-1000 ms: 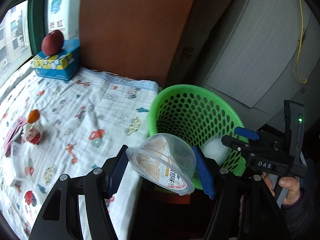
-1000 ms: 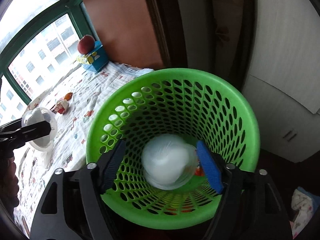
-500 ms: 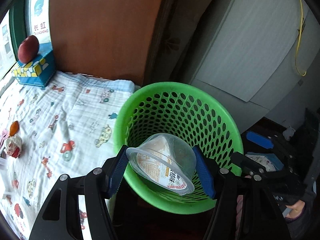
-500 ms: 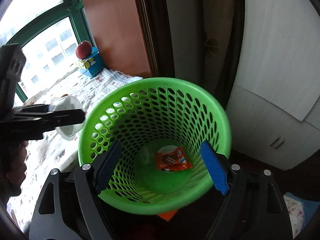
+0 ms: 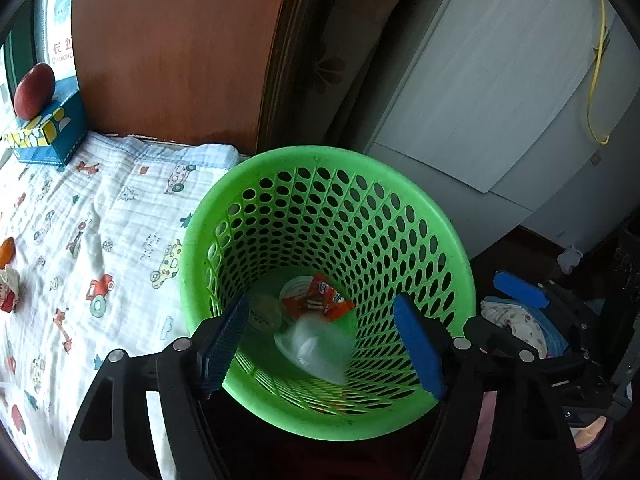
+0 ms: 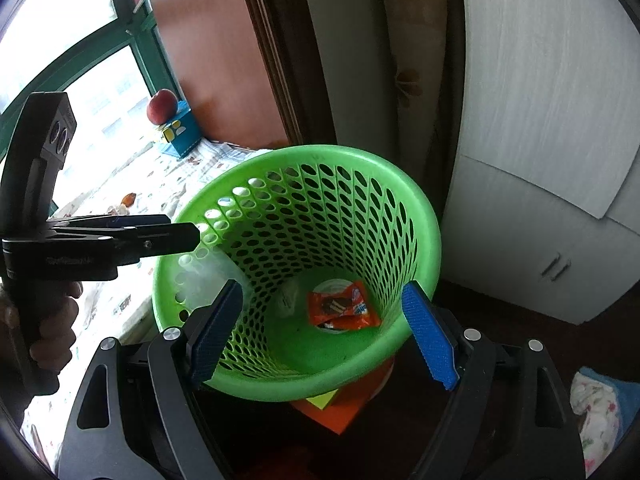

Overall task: Collect trash
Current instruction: 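Move both tools back over the bed toward remaining trash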

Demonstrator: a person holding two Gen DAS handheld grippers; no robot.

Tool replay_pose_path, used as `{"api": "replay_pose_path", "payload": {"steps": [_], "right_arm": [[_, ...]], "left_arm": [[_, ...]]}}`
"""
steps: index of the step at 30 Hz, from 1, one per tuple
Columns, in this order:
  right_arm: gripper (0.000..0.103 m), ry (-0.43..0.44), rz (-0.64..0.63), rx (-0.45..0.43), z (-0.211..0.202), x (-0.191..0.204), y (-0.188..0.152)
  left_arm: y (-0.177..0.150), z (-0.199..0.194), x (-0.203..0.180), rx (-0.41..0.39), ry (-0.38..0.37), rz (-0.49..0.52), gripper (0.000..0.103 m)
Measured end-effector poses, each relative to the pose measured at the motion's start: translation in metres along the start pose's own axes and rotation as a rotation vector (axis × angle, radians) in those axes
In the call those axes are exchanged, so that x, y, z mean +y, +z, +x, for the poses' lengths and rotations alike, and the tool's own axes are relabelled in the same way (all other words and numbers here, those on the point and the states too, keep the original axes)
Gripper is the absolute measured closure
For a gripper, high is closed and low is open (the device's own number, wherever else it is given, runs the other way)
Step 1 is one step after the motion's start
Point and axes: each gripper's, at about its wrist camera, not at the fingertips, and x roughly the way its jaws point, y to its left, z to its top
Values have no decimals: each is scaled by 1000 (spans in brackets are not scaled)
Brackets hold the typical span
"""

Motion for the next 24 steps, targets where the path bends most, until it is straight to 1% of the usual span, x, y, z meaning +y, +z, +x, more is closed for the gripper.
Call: {"api": "replay_pose_path", "payload": {"steps": [2,5,11,13,16,19,23,24], "right_arm": [[22,4,-2,-1,-1,2,-1],[22,10,-14,-5,-3,9,-1],[22,41,-48,-10,-4,33,1],[20,56,-63,-10,-3,44,2],[20,82,-90,-7,0,63,3],[20,104,-122,-3,3,82,5],[19,140,-160,4,9,111,8],[18,148,-167,6,10,116,8]], "left_arm": [[-2,-4,1,-8,7,-1,31],[-6,-14,5,-23,38,-6,31],[-20,-42,29,-59,100,-47,31],[-25,-53,40,-70,123,-66,31],[-38,-71,60,-89,168,-102,31],[-49,-86,78,-102,196,-141,31],[-67,-110,112,-127,256,-205,31],[-71,-115,119,-131,267,-219,31]]}}
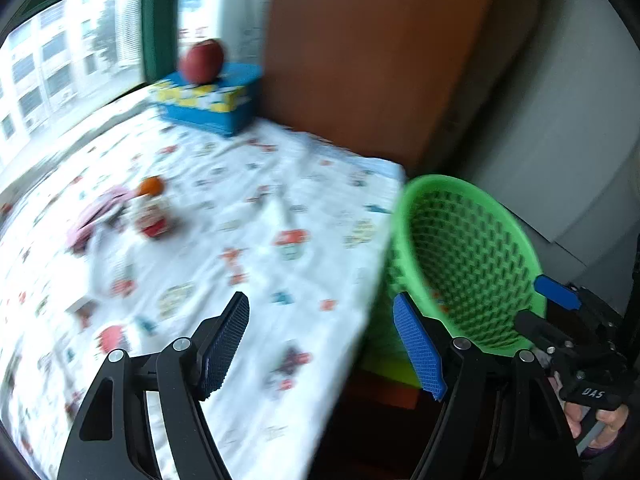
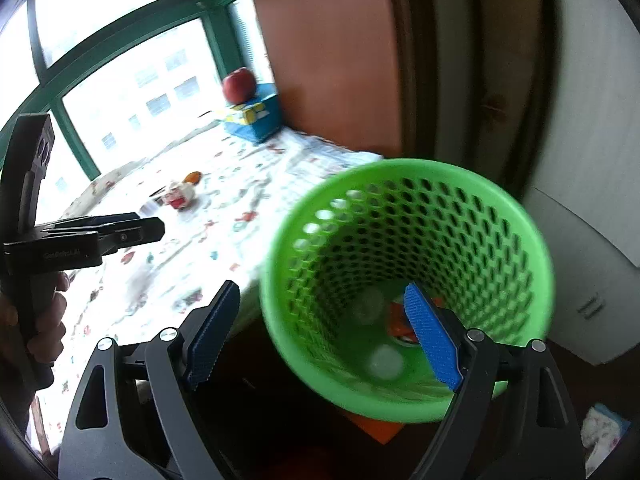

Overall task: Collect trash
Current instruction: 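Move both tools back over the bed toward remaining trash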

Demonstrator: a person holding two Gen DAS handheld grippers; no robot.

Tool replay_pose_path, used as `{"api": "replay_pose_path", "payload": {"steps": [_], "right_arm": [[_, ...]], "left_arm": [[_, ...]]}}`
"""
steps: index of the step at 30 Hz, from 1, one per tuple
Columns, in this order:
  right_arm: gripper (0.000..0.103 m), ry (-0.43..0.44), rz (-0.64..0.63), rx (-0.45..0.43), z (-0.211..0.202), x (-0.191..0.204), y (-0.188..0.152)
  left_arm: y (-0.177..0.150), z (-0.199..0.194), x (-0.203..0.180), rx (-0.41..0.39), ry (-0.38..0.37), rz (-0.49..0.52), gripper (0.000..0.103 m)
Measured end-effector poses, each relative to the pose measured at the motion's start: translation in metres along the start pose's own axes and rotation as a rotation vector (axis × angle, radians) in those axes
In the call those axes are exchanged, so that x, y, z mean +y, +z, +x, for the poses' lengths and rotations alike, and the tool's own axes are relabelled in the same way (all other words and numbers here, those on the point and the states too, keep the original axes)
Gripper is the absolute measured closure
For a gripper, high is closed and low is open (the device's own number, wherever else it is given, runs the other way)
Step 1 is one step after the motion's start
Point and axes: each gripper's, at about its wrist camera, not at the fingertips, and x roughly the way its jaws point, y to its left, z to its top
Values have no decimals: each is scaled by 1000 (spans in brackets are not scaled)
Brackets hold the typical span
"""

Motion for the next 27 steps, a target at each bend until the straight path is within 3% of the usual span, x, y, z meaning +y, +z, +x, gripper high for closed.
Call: {"api": "replay_pose_path", "payload": {"steps": [14,22,27], "right_arm": [[16,123,-137,48,42,99,19],[16,174,-198,84,65,147,21],[16,201,-241,110,79,177,20]], "left_arm": [[-41,-42,154,-35,236,-241,23],[-60,-49,247,-48,434,-372,23],[-67,-40,279,-30,477,-410,23]]}}
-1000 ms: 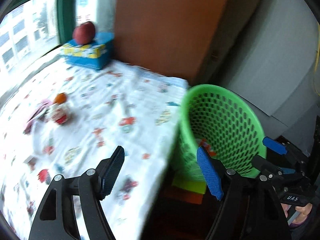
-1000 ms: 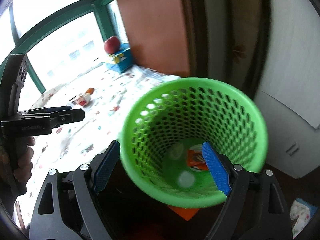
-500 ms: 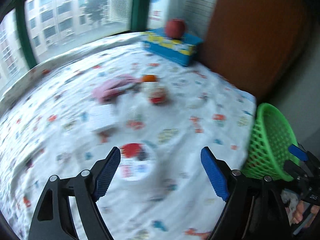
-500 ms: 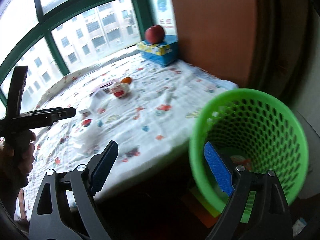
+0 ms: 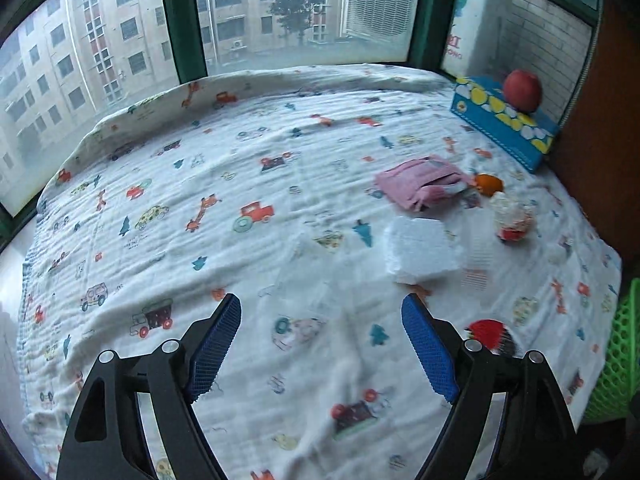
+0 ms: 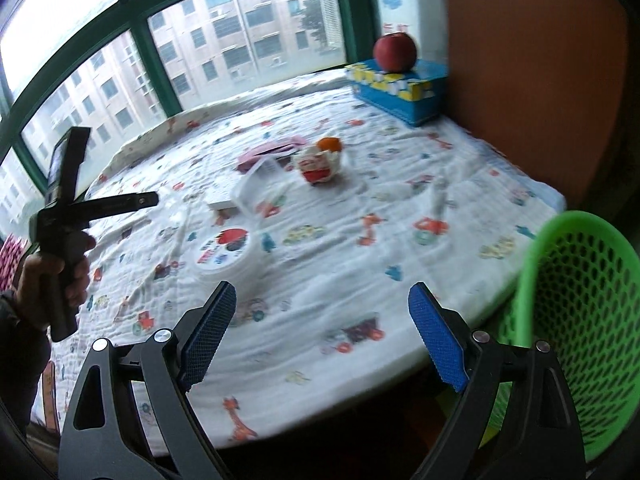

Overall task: Collect trash
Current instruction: 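Move both tools back over the bed toward remaining trash, then grasp a clear plastic cup with the left tool while the right tool grasps the strawberry yogurt tub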

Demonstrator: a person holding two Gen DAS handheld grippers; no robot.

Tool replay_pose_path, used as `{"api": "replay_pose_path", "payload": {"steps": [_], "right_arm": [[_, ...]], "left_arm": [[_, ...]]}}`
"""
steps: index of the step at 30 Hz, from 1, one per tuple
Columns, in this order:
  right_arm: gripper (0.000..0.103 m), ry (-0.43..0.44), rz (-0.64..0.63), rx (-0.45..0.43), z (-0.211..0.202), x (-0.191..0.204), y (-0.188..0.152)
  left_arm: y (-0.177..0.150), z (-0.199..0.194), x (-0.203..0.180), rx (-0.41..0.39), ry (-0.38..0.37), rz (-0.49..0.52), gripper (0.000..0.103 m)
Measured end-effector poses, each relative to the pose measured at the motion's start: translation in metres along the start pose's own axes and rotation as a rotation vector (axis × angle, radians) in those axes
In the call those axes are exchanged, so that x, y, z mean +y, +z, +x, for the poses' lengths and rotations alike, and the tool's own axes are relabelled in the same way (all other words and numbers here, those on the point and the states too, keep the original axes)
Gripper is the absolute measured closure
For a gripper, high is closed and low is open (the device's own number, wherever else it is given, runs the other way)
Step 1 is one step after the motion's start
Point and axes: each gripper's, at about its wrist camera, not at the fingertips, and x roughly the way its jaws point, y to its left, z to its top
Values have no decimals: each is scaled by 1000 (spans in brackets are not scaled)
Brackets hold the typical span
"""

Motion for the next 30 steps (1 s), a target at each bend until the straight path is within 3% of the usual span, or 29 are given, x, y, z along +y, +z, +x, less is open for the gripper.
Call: {"api": "replay_pose_path", "payload": {"steps": [14,19,24,30], "right_arm": [[16,45,-63,65,44,40,13],[16,60,-84,86,62,53,18],[16,70,-96,104,78,62,21],[16,82,-129,133,101,76,22]], "left_arm": [[3,55,9,27,6,70,24],[1,62,11,32,-27,82,32],[1,63,11,25,-83,95,48],[-1,57,15,19,-102,86,51]]}}
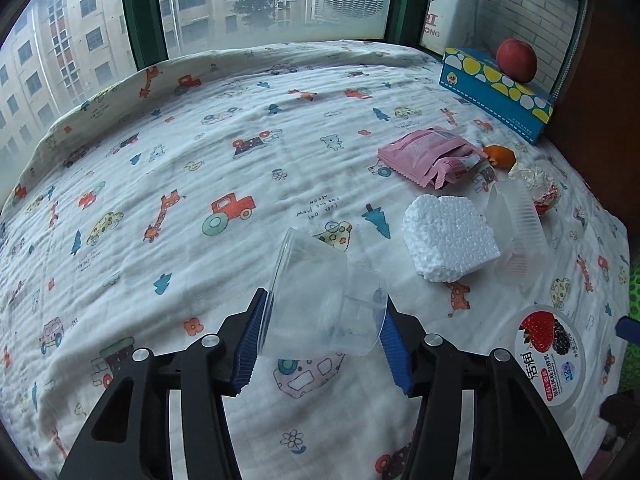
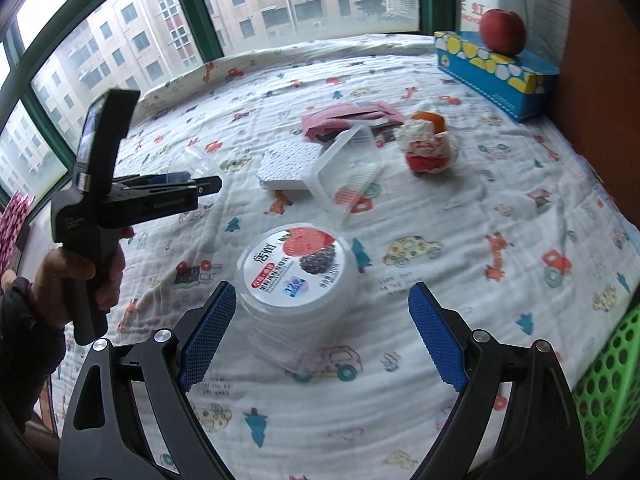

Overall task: Collect trash
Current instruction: 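Grasp a clear plastic cup with the left tool while the right tool grasps the strawberry yogurt tub, then carry the cup and yogurt tub to the green basket and release both inside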

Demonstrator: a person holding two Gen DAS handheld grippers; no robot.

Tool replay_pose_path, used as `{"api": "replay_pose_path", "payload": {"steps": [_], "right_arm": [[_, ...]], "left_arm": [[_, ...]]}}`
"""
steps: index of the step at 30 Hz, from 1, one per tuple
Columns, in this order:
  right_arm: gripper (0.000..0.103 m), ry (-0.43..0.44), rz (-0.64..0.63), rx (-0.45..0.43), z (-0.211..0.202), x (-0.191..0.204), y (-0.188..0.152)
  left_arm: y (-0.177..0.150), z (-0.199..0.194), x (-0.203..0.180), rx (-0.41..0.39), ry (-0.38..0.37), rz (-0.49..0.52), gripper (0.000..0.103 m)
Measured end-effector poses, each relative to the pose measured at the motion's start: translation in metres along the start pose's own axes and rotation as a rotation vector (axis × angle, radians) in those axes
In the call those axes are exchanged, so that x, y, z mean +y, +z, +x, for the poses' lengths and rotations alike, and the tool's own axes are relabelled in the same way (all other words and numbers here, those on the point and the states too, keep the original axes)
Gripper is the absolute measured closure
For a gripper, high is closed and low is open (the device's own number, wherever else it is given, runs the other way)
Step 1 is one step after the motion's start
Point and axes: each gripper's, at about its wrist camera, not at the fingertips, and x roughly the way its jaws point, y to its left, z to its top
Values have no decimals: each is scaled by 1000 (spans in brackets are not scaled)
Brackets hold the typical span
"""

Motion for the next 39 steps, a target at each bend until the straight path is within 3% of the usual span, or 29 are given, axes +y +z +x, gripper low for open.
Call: {"api": "replay_pose_path", "payload": {"steps": [8,16,28,32,39], "right_arm": [[16,-16,-57,28,29,16,7],[9,-48,-80,61,54,21,7],[5,-78,-121,65,63,32,6],[10,-79,-98,59,64,30,7],[11,-68,-95,26,47,29,6]], "left_arm": [[1,-21,10,-24,-12,-15,51],[0,-36,17,-41,-14,-23,51],[-3,-38,19,-39,-28,-37,51],[-5,-37,17,-34,-33,-35,51],[-5,-46,9,-43,-39,-21,51]]}}
